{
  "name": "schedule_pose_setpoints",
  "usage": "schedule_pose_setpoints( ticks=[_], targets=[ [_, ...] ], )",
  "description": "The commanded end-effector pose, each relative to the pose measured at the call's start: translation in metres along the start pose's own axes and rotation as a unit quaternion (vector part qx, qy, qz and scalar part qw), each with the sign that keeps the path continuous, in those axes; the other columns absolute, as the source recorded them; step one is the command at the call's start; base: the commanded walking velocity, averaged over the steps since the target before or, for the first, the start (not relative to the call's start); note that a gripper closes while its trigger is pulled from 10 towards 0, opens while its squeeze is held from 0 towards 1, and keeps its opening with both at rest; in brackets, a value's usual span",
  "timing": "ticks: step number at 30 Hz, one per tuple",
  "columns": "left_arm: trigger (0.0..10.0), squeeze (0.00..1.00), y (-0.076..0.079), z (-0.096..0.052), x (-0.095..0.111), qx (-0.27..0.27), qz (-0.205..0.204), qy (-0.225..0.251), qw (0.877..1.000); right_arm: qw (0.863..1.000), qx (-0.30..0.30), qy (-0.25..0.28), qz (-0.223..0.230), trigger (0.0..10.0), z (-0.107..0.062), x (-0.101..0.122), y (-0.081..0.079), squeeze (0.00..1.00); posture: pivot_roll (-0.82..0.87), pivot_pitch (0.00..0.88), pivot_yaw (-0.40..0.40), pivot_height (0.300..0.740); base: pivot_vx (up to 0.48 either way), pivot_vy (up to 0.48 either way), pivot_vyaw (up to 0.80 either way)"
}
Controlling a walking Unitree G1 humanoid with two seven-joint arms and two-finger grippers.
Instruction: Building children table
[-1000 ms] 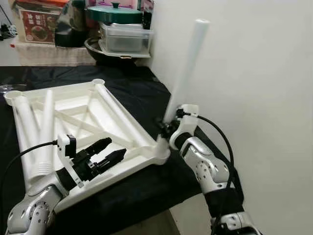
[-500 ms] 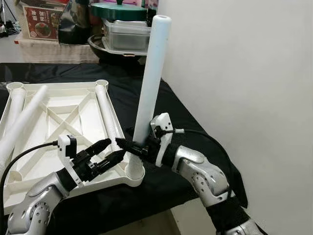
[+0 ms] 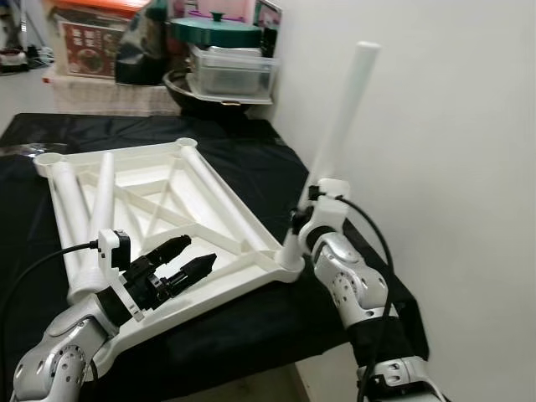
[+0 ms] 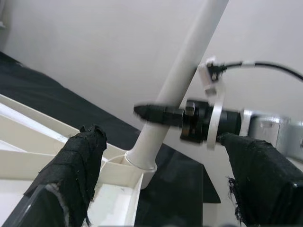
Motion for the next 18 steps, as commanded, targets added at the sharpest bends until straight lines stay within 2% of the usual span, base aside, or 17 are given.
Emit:
schedule_pose_setpoints(
  ticks=[1, 2, 3, 4, 5, 6, 8, 9, 10, 11, 12, 16, 17, 18],
  targets=[
    [10.0, 0.0, 0.001, 0.001, -0.003, -0.002, -0.005, -0.003, 1.0, 0.996, 0.084, -0.018, 0.008, 10.0, 0.0, -0.002, -0.028, 0.54, 0.14, 0.0, -0.177, 0.74, 0.0, 0.0, 0.0],
    [10.0, 0.0, 0.001, 0.002, -0.003, -0.002, -0.005, -0.003, 1.0, 0.993, 0.117, -0.018, 0.01, 10.0, -0.001, 0.001, -0.04, 0.54, 0.14, 0.0, -0.177, 0.74, 0.0, 0.0, 0.0],
    [10.0, 0.0, 0.0, 0.001, -0.003, -0.002, -0.005, -0.003, 1.0, 0.984, 0.177, -0.018, 0.01, 10.0, -0.007, 0.005, -0.056, 0.0, 0.14, 0.0, -0.177, 0.74, 0.0, 0.0, 0.0],
    [10.0, 0.0, 0.0, 0.001, -0.003, -0.002, -0.005, -0.003, 1.0, 0.984, 0.177, -0.018, 0.01, 10.0, -0.007, 0.005, -0.056, 0.0, 0.14, 0.0, -0.177, 0.74, 0.0, 0.0, 0.0],
    [10.0, 0.0, 0.0, 0.001, -0.003, -0.002, -0.005, -0.003, 1.0, 0.978, 0.21, -0.018, 0.01, 10.0, -0.012, 0.008, -0.066, 0.0, 0.14, 0.0, -0.177, 0.74, 0.0, 0.0, 0.0],
    [10.0, 0.0, 0.0, 0.001, -0.003, -0.002, -0.005, -0.003, 1.0, 0.978, 0.21, -0.018, 0.01, 10.0, -0.012, 0.008, -0.066, 0.0, 0.14, 0.0, -0.177, 0.74, 0.0, 0.0, 0.0],
    [10.0, 0.0, 0.0, 0.001, -0.003, -0.001, -0.005, -0.002, 1.0, 0.953, 0.302, -0.018, -0.024, 10.0, -0.03, 0.012, -0.085, 0.0, 0.14, 0.0, -0.178, 0.74, 0.0, 0.0, 0.0],
    [10.0, 0.0, 0.0, 0.001, -0.003, -0.001, -0.005, -0.002, 1.0, 0.953, 0.302, -0.018, -0.024, 10.0, -0.03, 0.012, -0.085, 0.0, 0.14, 0.0, -0.178, 0.74, 0.0, 0.0, 0.0],
    [10.0, 0.0, 0.0, 0.001, -0.003, -0.001, -0.005, -0.002, 1.0, 0.938, 0.343, -0.024, -0.046, 10.0, -0.039, 0.011, -0.092, 0.0, 0.14, 0.0, -0.178, 0.74, 0.0, 0.0, 0.0],
    [10.0, 0.0, 0.0, 0.001, -0.003, -0.001, -0.005, -0.002, 1.0, 0.938, 0.343, -0.024, -0.046, 10.0, -0.039, 0.011, -0.092, 0.0, 0.14, 0.0, -0.178, 0.74, 0.0, 0.0, 0.0],
    [10.0, 0.0, 0.0, 0.001, -0.003, -0.001, -0.005, -0.002, 1.0, 0.925, 0.374, -0.031, -0.067, 10.0, -0.046, 0.007, -0.095, 0.0, 0.14, 0.0, -0.179, 0.74, 0.0, 0.0, 0.0],
    [10.0, 0.0, 0.0, 0.001, -0.003, -0.001, -0.005, -0.001, 1.0, 0.923, 0.377, -0.036, -0.072, 10.0, -0.047, 0.003, -0.095, 0.0, 0.14, 0.0, -0.179, 0.74, 0.0, 0.0, 0.0],
    [10.0, 0.0, 0.0, 0.001, -0.003, 0.0, -0.005, -0.002, 1.0, 0.962, 0.267, -0.027, -0.054, 0.0, -0.023, 0.005, -0.072, 0.0, 0.15, 0.0, -0.18, 0.74, 0.0, 0.0, 0.0],
    [10.0, 0.0, 0.0, 0.001, -0.003, 0.0, -0.005, -0.002, 1.0, 0.962, 0.267, -0.027, -0.054, 0.0, -0.023, 0.005, -0.072, 0.0, 0.15, 0.0, -0.18, 0.74, 0.0, 0.0, 0.0]
  ],
)
Point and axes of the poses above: a point about 5 cm out from each wrist's last joint towards the gripper, its own z axis pointing out of the wrist towards the gripper, its own x axis along the axis of the wrist's last joint, y = z × x, the point moved 3 cm from there along z, pointing out of the wrist towards the gripper, and after that the axes turned 11 degrees about z, right-handed, at the moved point
